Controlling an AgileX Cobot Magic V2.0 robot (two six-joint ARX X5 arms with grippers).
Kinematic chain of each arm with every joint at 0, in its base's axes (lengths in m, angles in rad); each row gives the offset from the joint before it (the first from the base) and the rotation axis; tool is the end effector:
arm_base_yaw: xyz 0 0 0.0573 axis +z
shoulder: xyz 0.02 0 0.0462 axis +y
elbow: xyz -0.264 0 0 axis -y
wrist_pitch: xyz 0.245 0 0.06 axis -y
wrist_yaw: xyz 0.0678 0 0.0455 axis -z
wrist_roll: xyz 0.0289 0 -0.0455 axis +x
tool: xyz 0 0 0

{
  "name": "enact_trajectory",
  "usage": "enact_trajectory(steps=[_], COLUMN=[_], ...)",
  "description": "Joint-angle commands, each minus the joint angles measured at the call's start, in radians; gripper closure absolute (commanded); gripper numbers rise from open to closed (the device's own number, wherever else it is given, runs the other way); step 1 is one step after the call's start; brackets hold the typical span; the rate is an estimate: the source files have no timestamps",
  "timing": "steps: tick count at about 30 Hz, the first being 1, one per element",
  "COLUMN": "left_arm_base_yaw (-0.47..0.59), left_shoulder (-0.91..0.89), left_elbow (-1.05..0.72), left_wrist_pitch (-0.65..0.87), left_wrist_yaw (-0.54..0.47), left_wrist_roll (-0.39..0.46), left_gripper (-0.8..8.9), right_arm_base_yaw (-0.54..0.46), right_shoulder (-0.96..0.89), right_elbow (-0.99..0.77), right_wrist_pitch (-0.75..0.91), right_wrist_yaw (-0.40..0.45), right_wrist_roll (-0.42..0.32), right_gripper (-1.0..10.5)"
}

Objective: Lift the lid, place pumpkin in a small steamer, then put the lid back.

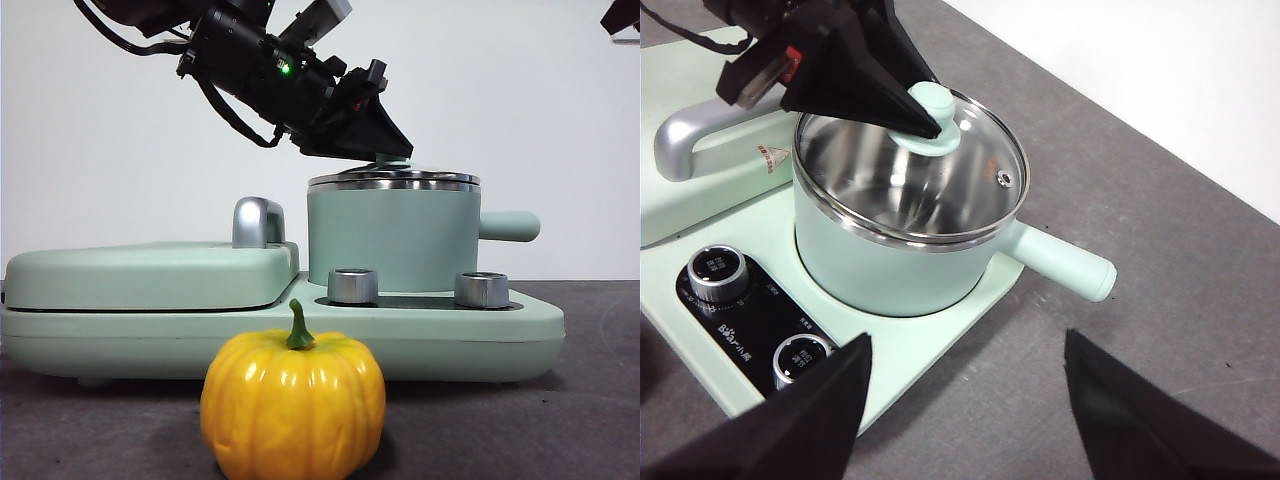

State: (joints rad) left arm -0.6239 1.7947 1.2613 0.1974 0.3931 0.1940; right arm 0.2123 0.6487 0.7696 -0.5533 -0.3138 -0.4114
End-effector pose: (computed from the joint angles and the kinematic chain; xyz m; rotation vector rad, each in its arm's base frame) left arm 0.3257 -0.2481 0.2568 0.2156 0.2498 -1.0383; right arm 0.1273 0.0366 0.3122 -0.3733 0.3238 0.5997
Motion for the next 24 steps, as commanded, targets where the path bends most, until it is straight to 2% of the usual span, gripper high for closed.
enact_trajectory(steps=[1,7,16,24], left_arm_base_yaw=[-0.005,-0.005,-0.005,-0.005], left_shoulder=[0.024,0.023,0.021,-0.024], left_elbow=[0.025,0.037,0.082,0.091], left_wrist_pitch=[0.001,0.004,-0.003,-0.04], left_wrist_yaw=[-0.004,-0.004,-0.004,-0.004], left_wrist_roll=[0.006,-0.01,-0.079,-0.08], left_gripper=[7.98,7.98,7.98,7.98], right_arm_base_yaw=[0.003,0.003,0.003,0.003], right_shoulder=[0.004,0.004,0.004,0.004], right_elbow=[0.019,0.019,0.019,0.019], right_wrist_pitch=[0.006,0.006,0.005,0.005], right_wrist_yaw=[0.0,0.001,0.001,0.001], right_wrist_roll=[0.013,0.013,0.02,0.034], right_gripper=[6.4,6.4,6.4,6.4])
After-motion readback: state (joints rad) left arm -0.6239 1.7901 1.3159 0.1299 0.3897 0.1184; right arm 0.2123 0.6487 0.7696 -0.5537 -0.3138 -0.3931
